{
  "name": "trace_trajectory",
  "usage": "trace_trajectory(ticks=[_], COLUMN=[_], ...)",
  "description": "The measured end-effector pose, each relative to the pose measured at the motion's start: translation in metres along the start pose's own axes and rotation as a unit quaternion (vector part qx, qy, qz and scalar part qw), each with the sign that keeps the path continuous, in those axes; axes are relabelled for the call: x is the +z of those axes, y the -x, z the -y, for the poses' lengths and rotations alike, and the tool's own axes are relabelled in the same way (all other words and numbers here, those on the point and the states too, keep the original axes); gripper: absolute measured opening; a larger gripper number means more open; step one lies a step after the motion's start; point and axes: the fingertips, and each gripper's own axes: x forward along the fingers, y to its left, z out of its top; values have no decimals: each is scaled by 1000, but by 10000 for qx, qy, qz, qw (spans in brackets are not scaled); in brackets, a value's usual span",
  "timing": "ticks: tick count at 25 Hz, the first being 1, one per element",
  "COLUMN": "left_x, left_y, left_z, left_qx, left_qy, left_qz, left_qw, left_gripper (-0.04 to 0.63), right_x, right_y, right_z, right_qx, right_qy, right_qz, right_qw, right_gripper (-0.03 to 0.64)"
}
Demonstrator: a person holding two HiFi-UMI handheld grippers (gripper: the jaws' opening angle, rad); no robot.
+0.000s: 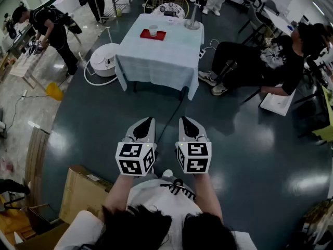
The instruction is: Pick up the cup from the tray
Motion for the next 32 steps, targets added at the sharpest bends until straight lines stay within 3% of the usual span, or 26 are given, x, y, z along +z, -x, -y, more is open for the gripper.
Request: trace_trajectory(ticks=[12,20,32], left_x=[-5,-21,-33], left_y=[-6,-13,-18], left_z=[14,28,23], left_qx=[114,170,354], left_qy=[87,140,208], left_qz=[55,-48,-220], left_qw=[9999,9997,9989], left_gripper=[0,0,0], right_x=[-8,-16,-41], right_y=[8,17,18], right_z=[19,46,53], right_qx=[-50,-1,102], right_qy=[104,-402,-534], right_qz=[-54,82,-132], right_qw=[9999,9992,9984], right_gripper=[21,23,23])
